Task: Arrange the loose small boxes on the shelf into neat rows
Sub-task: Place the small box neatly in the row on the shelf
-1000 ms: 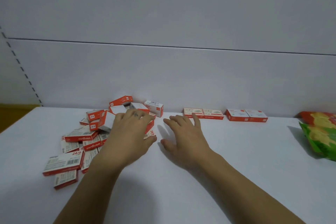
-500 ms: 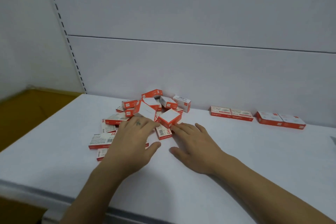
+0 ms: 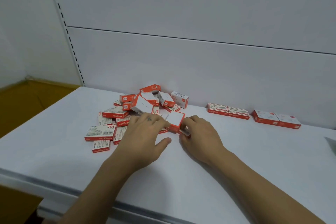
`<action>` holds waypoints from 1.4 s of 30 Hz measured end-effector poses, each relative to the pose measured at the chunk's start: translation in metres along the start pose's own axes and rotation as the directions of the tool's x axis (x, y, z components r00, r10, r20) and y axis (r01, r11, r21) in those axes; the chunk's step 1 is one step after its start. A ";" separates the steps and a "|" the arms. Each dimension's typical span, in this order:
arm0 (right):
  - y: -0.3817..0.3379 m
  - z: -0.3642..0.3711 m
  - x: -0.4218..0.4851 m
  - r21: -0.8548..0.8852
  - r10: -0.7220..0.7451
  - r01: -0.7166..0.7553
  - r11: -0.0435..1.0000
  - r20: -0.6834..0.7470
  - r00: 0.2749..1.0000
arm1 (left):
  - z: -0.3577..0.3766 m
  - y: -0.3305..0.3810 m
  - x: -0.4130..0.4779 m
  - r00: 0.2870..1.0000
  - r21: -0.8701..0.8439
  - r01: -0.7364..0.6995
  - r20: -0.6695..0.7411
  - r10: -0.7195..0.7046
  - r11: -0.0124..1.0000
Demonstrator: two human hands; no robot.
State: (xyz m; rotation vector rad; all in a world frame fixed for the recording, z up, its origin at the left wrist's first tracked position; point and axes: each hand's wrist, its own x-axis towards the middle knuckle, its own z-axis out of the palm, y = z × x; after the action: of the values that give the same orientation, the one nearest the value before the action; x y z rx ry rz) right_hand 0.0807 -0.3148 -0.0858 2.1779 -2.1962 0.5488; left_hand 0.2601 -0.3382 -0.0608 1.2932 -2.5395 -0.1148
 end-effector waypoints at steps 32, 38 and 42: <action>0.134 -0.105 -0.041 0.402 0.060 -0.058 0.914 0.006 0.998 | 0.023 0.123 0.084 0.980 -0.119 -0.198 -0.046 0.193 0.973; 0.168 -0.104 -0.053 0.504 0.151 -0.046 0.862 -0.170 0.974 | 0.042 0.158 0.107 0.960 -0.265 -0.256 -0.181 0.213 0.930; 0.174 -0.091 -0.067 0.538 0.309 -0.157 0.828 -0.205 0.929 | 0.060 0.166 0.103 0.939 -0.363 -0.286 -0.289 0.184 0.887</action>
State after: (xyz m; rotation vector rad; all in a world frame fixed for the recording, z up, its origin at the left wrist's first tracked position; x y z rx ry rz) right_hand -0.1070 -0.2317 -0.0590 1.8355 -2.3600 1.5185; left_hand 0.0558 -0.3256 -0.0625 0.7800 -2.2785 -0.3756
